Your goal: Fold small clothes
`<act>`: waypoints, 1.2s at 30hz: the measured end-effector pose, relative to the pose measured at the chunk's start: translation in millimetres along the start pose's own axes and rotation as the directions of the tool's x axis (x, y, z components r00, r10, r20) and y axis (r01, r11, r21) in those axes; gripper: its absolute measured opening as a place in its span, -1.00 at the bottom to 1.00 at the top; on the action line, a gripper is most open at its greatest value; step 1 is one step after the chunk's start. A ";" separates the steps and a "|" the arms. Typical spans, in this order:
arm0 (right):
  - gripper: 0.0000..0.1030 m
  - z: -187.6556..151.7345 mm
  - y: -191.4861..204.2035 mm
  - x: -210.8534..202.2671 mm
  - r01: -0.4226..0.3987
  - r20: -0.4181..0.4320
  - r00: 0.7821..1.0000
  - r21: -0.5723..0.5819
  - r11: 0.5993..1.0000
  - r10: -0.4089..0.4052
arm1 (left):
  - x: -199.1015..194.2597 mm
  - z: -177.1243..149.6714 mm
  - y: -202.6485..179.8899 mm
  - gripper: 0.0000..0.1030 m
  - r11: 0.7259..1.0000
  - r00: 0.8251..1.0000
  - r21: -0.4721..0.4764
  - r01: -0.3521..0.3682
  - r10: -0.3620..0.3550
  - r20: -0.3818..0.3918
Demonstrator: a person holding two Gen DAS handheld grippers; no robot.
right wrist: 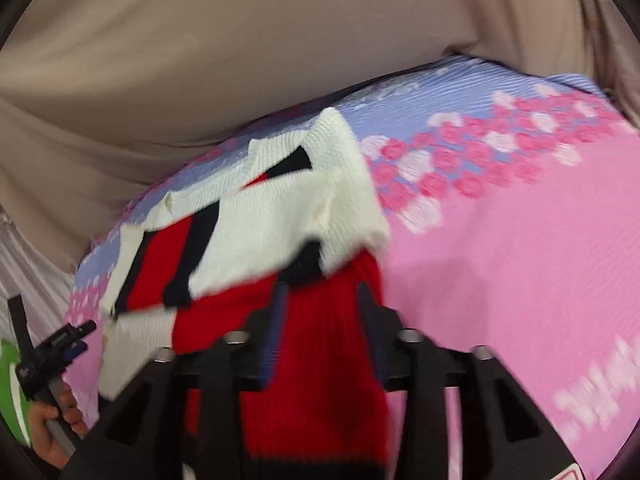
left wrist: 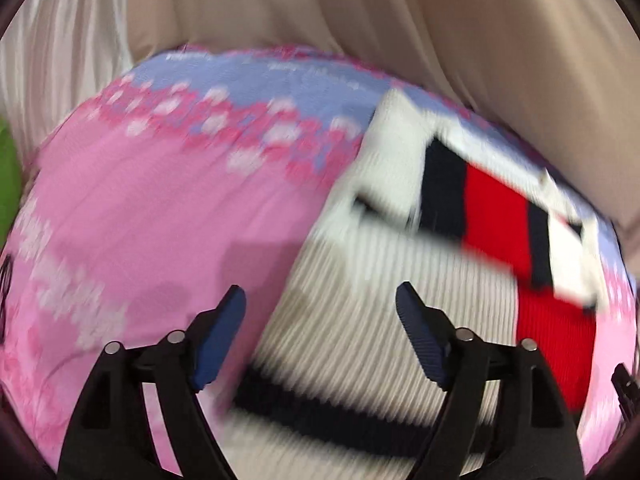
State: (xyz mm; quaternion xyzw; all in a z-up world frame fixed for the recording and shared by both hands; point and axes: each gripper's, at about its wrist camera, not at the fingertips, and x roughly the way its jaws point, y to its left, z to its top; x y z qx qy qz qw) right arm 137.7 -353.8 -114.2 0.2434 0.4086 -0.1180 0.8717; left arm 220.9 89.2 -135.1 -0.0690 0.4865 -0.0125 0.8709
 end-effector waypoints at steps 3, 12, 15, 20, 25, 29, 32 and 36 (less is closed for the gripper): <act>0.10 -61.6 -11.7 -42.8 0.010 -0.084 0.996 -0.054 0.998 -0.015 | -18.6 -48.6 33.1 0.49 1.000 0.993 -0.019 0.025 -0.027 -0.115; 0.12 -201.5 -20.0 -90.2 -0.047 -0.313 0.949 -0.050 0.998 0.029 | -50.2 -144.0 65.5 0.50 0.990 0.959 -0.127 0.066 -0.098 -0.264; 0.22 -203.4 -9.5 -81.9 -0.090 -0.296 0.952 -0.032 0.995 0.076 | -46.0 -142.4 55.4 0.52 0.987 0.962 -0.136 0.085 -0.116 -0.245; 0.22 -188.2 1.2 -61.1 -0.142 -0.263 0.953 0.043 0.989 0.148 | -36.0 -126.6 37.1 0.37 0.987 0.969 -0.126 0.103 -0.128 -0.212; -0.39 -176.9 10.8 -51.8 -0.125 -0.255 0.956 0.079 0.989 0.142 | -35.2 -119.8 45.0 -0.76 0.978 0.957 -0.167 0.124 -0.162 -0.242; -0.86 -168.3 13.8 -72.2 -0.125 -0.197 0.970 0.101 0.987 0.143 | -66.6 -117.8 58.3 -0.78 0.964 0.957 -0.200 0.174 -0.213 -0.196; -0.87 -163.5 12.3 -104.4 -0.094 -0.144 0.984 0.061 0.994 0.102 | -94.5 -120.1 60.1 -0.78 0.956 0.946 -0.177 0.235 -0.266 -0.183; -0.88 -171.7 -2.0 -146.8 -0.047 -0.122 0.991 0.043 0.998 0.052 | -127.3 -139.6 52.9 -0.79 0.957 0.935 -0.084 0.277 -0.289 -0.204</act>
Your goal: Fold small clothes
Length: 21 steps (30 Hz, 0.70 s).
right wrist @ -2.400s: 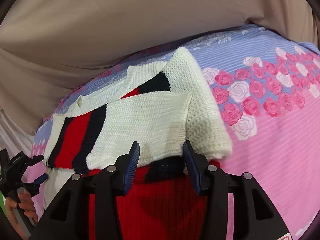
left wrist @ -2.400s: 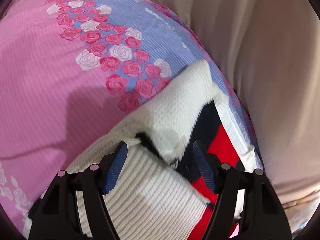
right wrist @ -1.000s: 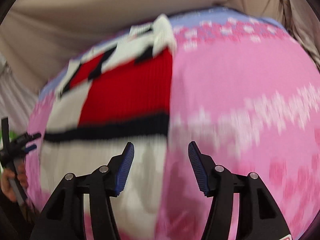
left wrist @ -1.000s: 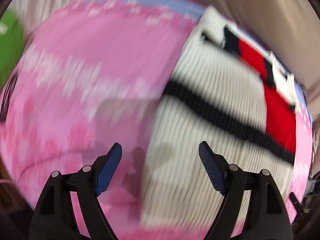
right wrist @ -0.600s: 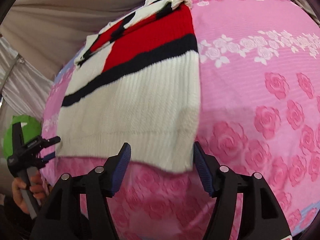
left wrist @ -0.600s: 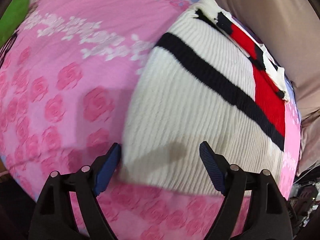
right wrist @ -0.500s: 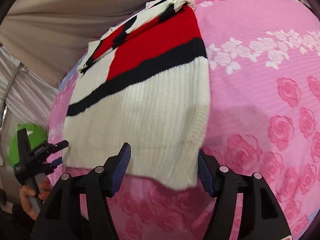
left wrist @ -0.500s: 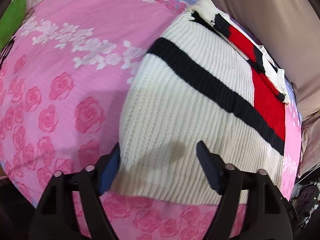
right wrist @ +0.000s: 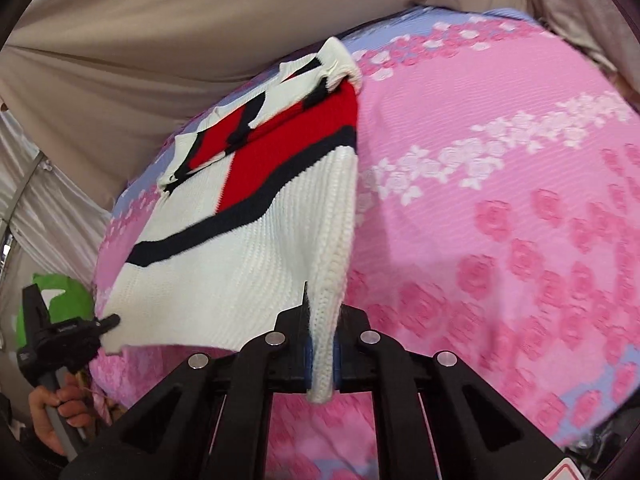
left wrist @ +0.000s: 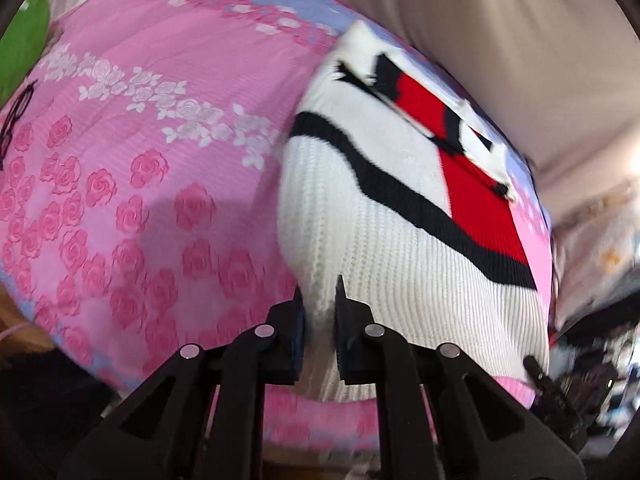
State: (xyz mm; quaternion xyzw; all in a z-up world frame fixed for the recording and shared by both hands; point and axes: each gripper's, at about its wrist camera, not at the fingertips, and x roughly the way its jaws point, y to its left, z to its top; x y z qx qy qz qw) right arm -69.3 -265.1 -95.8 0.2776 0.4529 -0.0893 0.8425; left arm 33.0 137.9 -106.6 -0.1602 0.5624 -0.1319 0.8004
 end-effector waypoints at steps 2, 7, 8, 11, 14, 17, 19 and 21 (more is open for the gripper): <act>-0.88 -13.7 -6.9 -18.4 0.024 -0.004 1.000 -0.001 1.000 -0.024 | -6.3 -21.7 -1.0 -0.79 0.999 0.999 0.041 -0.014 0.015 -0.041; -0.88 -65.3 -30.2 -51.8 0.035 -0.078 0.996 0.013 0.999 -0.034 | -25.1 -89.3 -3.7 -0.79 0.993 0.987 0.090 -0.079 0.091 -0.136; -0.88 -77.8 -32.9 -54.7 0.026 -0.116 0.993 0.000 1.000 -0.026 | -31.9 -100.5 -3.5 -0.79 0.992 0.984 0.091 -0.093 0.105 -0.145; -0.88 -112.3 -34.1 -68.8 0.000 -0.221 0.975 -0.054 0.999 -0.012 | -57.8 -131.1 1.0 -0.79 0.992 0.977 0.061 -0.107 0.116 -0.178; -0.88 -131.8 -41.4 -98.5 -0.023 -0.289 0.957 -0.120 0.992 -0.013 | -78.9 -137.3 -3.2 -0.79 0.994 0.979 0.042 -0.106 0.111 -0.168; -0.88 -123.7 -43.4 -129.1 -0.038 -0.268 0.964 -0.138 0.990 0.000 | -93.2 -114.6 -22.9 -0.79 0.996 0.994 0.057 -0.073 0.077 -0.079; -0.88 -96.7 -37.8 -142.3 -0.053 -0.176 0.984 -0.163 0.985 0.024 | -92.5 -85.1 -41.8 -0.78 0.996 1.000 0.080 -0.027 0.027 0.001; -0.88 -60.8 -28.9 -143.6 -0.068 -0.065 0.996 -0.177 0.982 0.057 | -84.6 -48.8 -61.9 -0.78 0.995 0.996 0.104 -0.001 -0.008 0.086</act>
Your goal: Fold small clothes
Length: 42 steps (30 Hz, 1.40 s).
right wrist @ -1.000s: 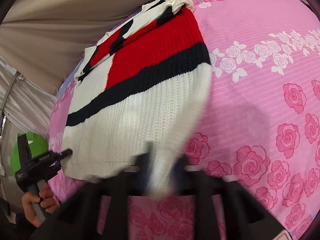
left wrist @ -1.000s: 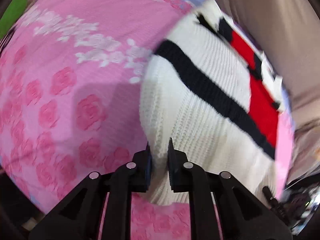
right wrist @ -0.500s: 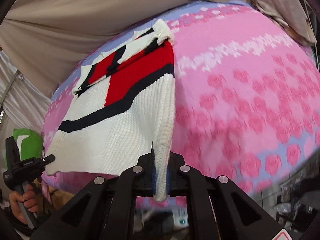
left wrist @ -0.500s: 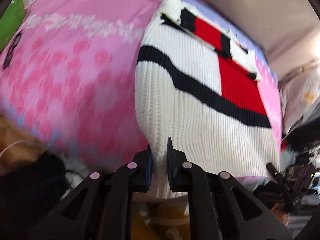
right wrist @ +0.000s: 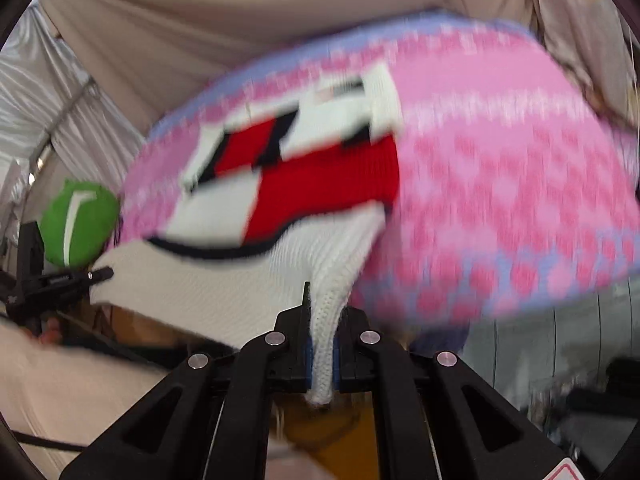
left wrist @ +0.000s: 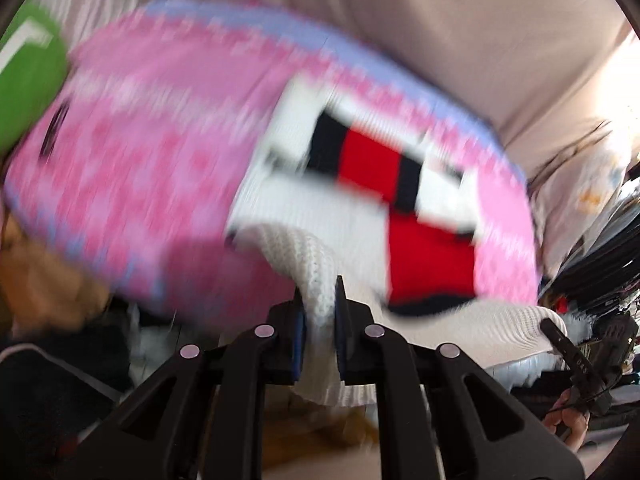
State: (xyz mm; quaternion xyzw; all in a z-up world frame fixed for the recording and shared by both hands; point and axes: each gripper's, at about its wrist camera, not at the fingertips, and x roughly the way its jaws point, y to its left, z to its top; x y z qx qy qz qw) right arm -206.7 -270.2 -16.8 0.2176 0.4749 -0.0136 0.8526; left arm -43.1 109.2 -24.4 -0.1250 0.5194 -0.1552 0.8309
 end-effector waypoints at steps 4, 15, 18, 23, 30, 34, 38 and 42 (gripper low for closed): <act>-0.87 79.5 7.7 32.3 -0.021 0.168 0.986 -0.029 0.999 0.025 | 34.3 67.8 -23.1 -0.74 0.997 0.990 0.051 -0.054 0.047 0.131; -0.04 148.2 -6.6 132.5 0.194 0.227 0.953 0.059 0.979 -0.203 | 109.3 113.7 22.6 0.34 0.970 0.961 -0.085 -0.228 0.238 0.141; 0.24 129.8 -8.6 117.6 0.221 0.269 0.936 0.052 0.974 -0.227 | 109.5 100.4 33.5 0.47 0.974 0.966 -0.089 -0.210 0.221 0.136; 0.25 125.7 -17.0 142.8 0.245 0.178 0.952 0.037 0.969 -0.248 | 152.6 112.6 26.1 0.47 0.974 0.971 -0.063 -0.219 0.224 0.081; 0.25 160.8 -28.3 188.5 0.242 0.107 0.962 0.089 0.966 -0.251 | 213.4 135.4 15.4 -0.15 0.968 0.969 0.042 -0.246 0.246 -0.007; 0.23 169.8 -36.9 215.0 0.263 0.029 0.964 0.079 0.962 -0.266 | 210.9 130.8 12.8 -0.58 0.963 0.965 0.054 -0.262 0.263 0.000; -0.78 167.2 -27.3 220.7 0.207 -0.009 0.978 0.043 0.977 -0.206 | 190.7 130.0 13.2 -0.73 0.973 0.973 0.009 -0.231 0.231 0.015; -0.84 164.2 -14.1 200.1 0.135 0.029 0.990 0.029 0.990 -0.136 | 154.2 128.1 6.6 -0.88 0.986 0.984 -0.026 -0.166 0.168 0.063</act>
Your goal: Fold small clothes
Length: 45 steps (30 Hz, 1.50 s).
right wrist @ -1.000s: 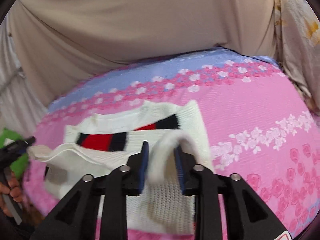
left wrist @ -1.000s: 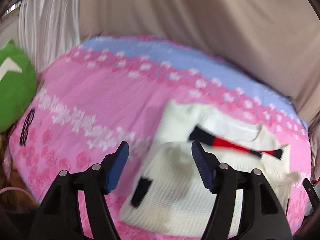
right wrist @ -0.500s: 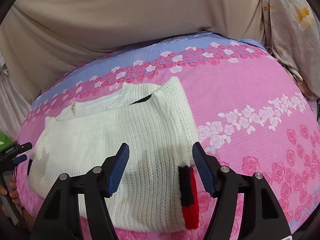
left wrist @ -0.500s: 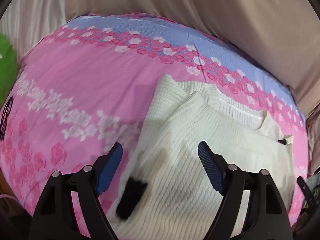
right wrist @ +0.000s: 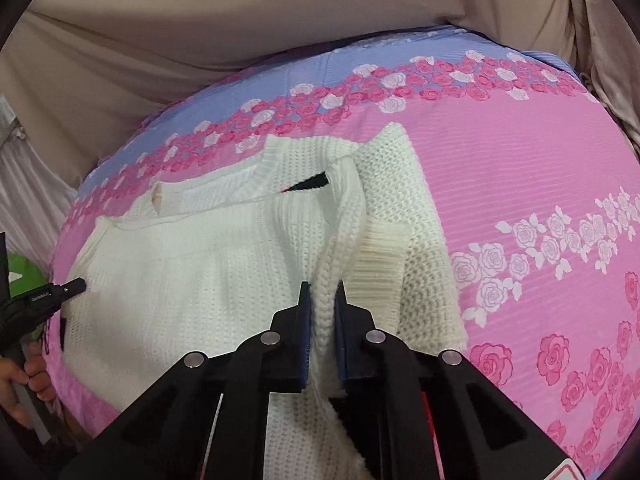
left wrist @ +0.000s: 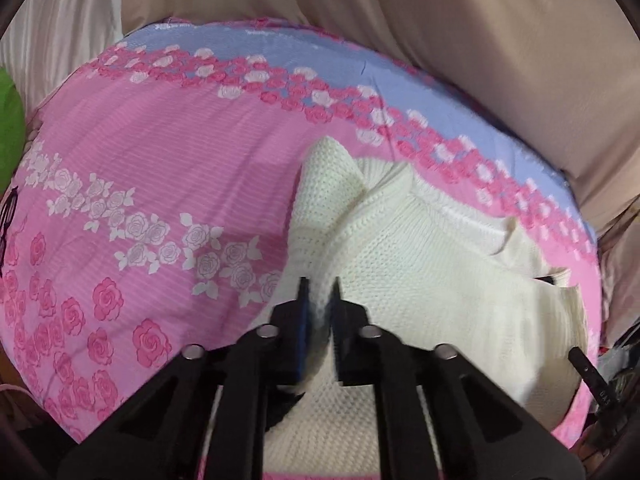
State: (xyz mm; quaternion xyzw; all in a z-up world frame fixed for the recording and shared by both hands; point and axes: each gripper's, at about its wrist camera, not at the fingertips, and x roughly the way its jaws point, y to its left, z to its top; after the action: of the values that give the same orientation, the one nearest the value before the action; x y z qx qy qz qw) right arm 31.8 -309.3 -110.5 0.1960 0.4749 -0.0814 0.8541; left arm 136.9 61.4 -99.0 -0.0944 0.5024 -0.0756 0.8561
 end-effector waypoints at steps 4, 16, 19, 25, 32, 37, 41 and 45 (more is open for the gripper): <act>-0.85 -1.7 14.4 -56.5 -0.069 0.100 0.992 -0.016 0.997 0.071 | -47.1 14.6 -1.2 -0.88 0.997 0.995 -0.023 0.076 -0.075 0.064; -0.72 79.2 -11.2 -21.2 0.098 0.084 0.992 0.008 0.995 -0.098 | 42.3 62.7 -19.9 -0.73 0.985 0.985 0.063 -0.161 0.164 -0.046; -0.72 59.9 -21.8 -7.1 0.111 0.016 0.994 0.090 0.990 -0.112 | 32.8 35.5 -5.0 -0.42 0.984 0.983 0.033 -0.175 0.177 -0.045; -0.20 -6.3 -20.9 -46.1 0.155 0.045 0.987 0.047 0.987 -0.157 | 14.5 -6.6 3.3 -0.25 0.974 0.974 0.057 -0.217 0.221 -0.060; -0.20 -45.7 -20.6 -22.6 0.146 -0.072 0.987 0.075 0.987 -0.140 | 15.1 -29.1 -2.8 -0.25 0.967 0.962 0.072 -0.246 0.253 -0.108; -0.17 -52.4 -11.2 -26.8 0.145 -0.055 0.989 0.080 0.986 -0.140 | 9.0 -37.1 0.9 -0.25 0.964 0.956 0.061 -0.260 0.265 -0.122; -0.16 -54.6 -15.9 -30.8 0.148 -0.048 0.988 0.092 0.985 -0.144 | 12.9 -49.4 7.6 -0.12 0.967 0.954 0.043 -0.249 0.253 -0.164; -0.90 -60.4 -25.1 -16.5 0.112 -0.107 0.989 0.102 0.988 -0.101 | 24.3 -63.8 16.8 -0.37 0.972 0.943 0.027 -0.234 0.233 -0.237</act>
State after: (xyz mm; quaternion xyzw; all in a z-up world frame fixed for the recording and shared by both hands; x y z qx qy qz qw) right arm -32.2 -308.0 -131.6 0.2201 0.5223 -0.1426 0.8114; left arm 93.4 66.8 -154.0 -0.0253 0.6092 0.0159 0.7924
